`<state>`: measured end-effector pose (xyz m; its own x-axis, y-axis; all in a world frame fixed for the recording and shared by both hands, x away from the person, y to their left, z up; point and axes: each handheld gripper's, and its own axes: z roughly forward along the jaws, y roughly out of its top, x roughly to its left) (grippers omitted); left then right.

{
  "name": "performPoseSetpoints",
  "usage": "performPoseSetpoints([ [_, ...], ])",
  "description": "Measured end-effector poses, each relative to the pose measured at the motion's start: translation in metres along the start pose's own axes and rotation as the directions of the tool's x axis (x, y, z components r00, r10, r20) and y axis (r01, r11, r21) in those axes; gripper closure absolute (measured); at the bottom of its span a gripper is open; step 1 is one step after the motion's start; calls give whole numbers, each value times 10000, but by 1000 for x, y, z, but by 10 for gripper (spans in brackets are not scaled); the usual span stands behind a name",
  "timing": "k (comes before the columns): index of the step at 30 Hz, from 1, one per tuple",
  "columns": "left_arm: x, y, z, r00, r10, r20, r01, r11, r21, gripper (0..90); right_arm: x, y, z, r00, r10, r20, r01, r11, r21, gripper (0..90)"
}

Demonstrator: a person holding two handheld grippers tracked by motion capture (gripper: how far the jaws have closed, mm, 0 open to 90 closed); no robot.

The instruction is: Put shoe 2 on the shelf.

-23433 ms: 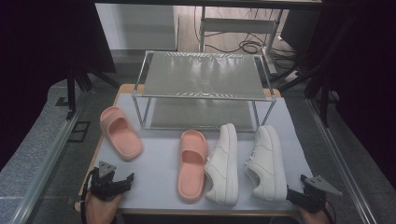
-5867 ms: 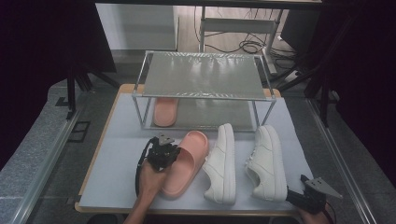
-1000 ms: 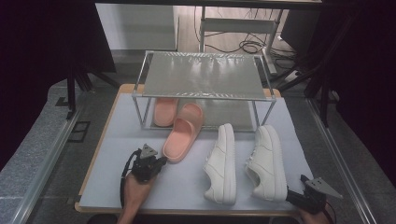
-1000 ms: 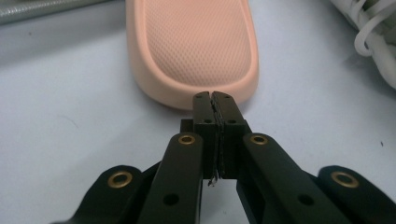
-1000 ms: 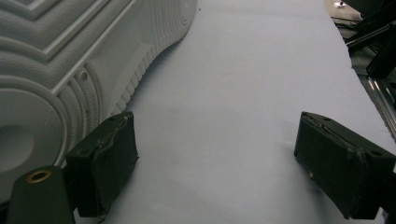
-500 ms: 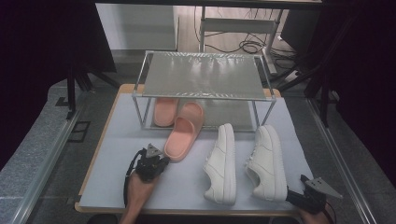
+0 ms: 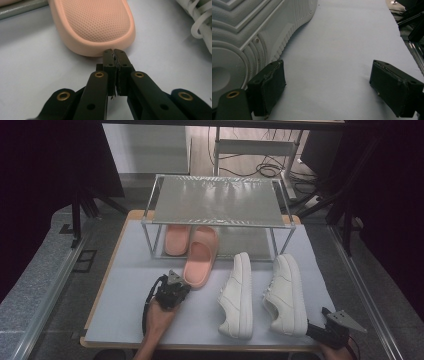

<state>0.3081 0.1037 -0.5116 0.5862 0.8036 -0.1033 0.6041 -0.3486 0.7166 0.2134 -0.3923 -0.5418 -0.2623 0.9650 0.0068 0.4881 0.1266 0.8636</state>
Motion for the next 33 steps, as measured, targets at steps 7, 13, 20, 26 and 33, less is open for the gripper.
performPoseSetpoints([
  [7,-5,10,10,10000,66,65,-66,10000,0,879,0,0,0,10000,-2,0,2,10000,8,126],
  [13,-7,21,15,9999,141,-7,-141,9997,-203,880,0,0,0,10000,-4,-3,4,10000,5,126],
  [20,-4,38,22,9994,70,-345,-85,9990,-438,882,0,0,0,10000,-1,-6,1,10000,5,126],
  [26,4,44,32,9984,-190,-527,161,9983,-553,883,0,0,0,10000,-7,-11,7,10000,3,126],
  [33,12,54,42,9971,-318,-691,284,9984,-498,884,0,0,0,10000,-4,-15,4,10000,0,126],
])
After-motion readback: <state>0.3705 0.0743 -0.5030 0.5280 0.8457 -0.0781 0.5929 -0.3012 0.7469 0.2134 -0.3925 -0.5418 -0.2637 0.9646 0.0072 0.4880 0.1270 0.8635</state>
